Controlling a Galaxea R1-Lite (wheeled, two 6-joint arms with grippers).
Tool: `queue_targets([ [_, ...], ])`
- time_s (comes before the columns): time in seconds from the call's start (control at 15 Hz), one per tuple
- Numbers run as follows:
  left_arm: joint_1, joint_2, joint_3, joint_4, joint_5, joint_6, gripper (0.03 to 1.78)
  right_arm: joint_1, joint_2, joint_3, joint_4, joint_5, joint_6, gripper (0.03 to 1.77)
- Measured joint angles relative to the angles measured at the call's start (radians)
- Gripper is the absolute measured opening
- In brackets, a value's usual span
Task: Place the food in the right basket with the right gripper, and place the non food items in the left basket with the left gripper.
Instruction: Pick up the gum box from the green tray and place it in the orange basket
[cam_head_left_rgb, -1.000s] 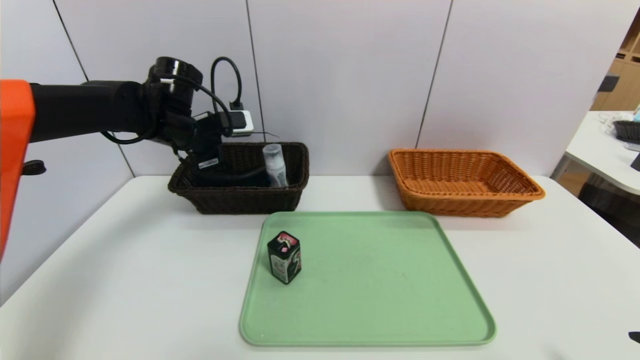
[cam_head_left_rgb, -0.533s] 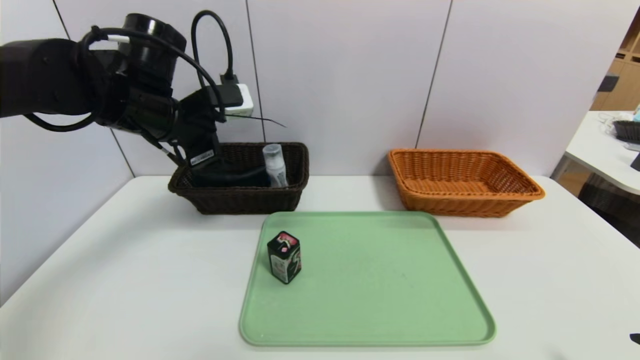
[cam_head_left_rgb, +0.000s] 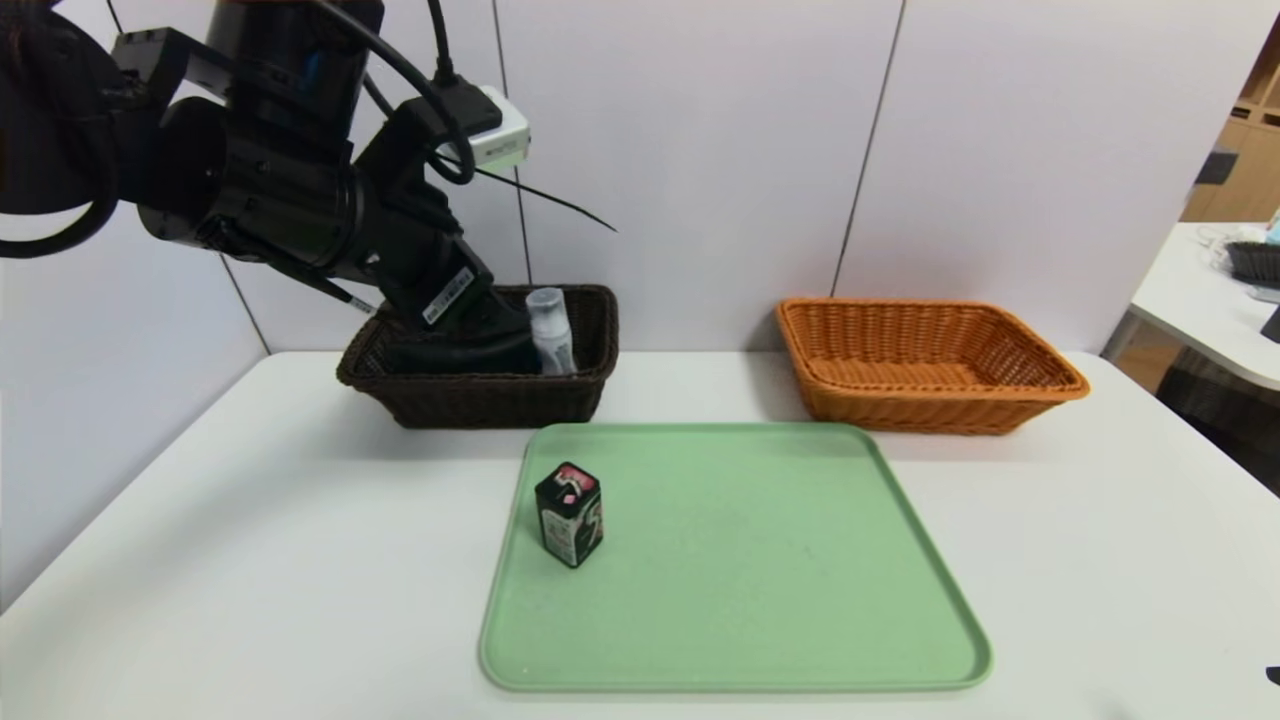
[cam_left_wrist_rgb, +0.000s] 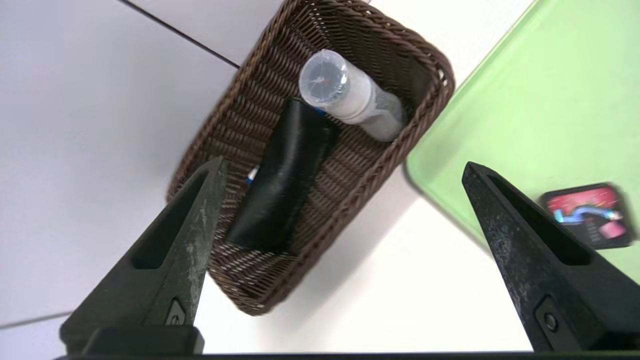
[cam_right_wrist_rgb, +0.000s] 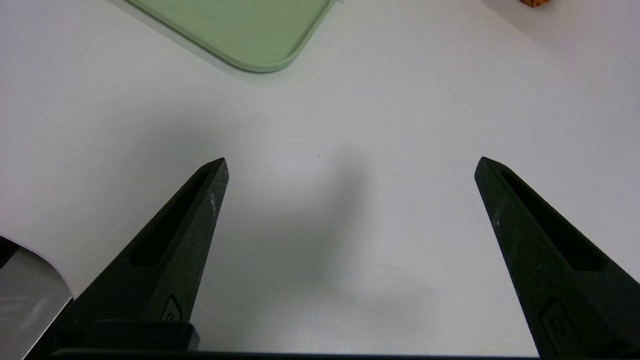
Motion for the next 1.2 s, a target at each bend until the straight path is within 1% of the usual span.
queue_targets([
  [0.13,-0.018,-0.017,0.032,-0.001,0.005,-0.093,1.67,0.001,-0.001,0.001,0.0,0.0,0.0,1.7],
  [0.33,-0.01,-0.06,0.121,-0.015,0.01,-0.151,1.68,0.001,-0.001,0.001,0.0,0.0,0.0,1.7],
  [0.47,0.004,-0.091,0.2,-0.07,0.02,-0.21,1.68,0.001,-0.001,0.001,0.0,0.001,0.0,1.7],
  [0.53,0.01,-0.105,0.251,-0.114,0.031,-0.231,1.69,0.001,-0.001,0.001,0.0,0.001,-0.001,1.7],
  [0.67,0.019,-0.128,0.388,-0.249,0.072,-0.252,1.69,0.001,-0.001,0.002,0.0,0.002,-0.001,1.7],
  [0.73,0.02,-0.136,0.464,-0.335,0.091,-0.264,1.69,0.001,-0.001,0.002,0.0,0.002,-0.002,1.7],
  [0.87,0.02,-0.146,0.634,-0.552,0.13,-0.303,1.69,0.001,-0.001,0.002,0.0,0.002,-0.002,1.7],
  [1.0,0.018,-0.153,0.778,-0.735,0.167,-0.334,1.69,0.0,-0.002,0.003,0.0,0.001,-0.004,1.7],
  [1.13,0.01,-0.168,0.887,-0.864,0.198,-0.388,1.69,-0.001,-0.002,0.003,0.0,0.002,-0.004,1.7],
  [1.2,0.003,-0.177,0.936,-0.9,0.219,-0.414,1.69,-0.001,-0.002,0.002,0.0,0.002,-0.004,1.7],
])
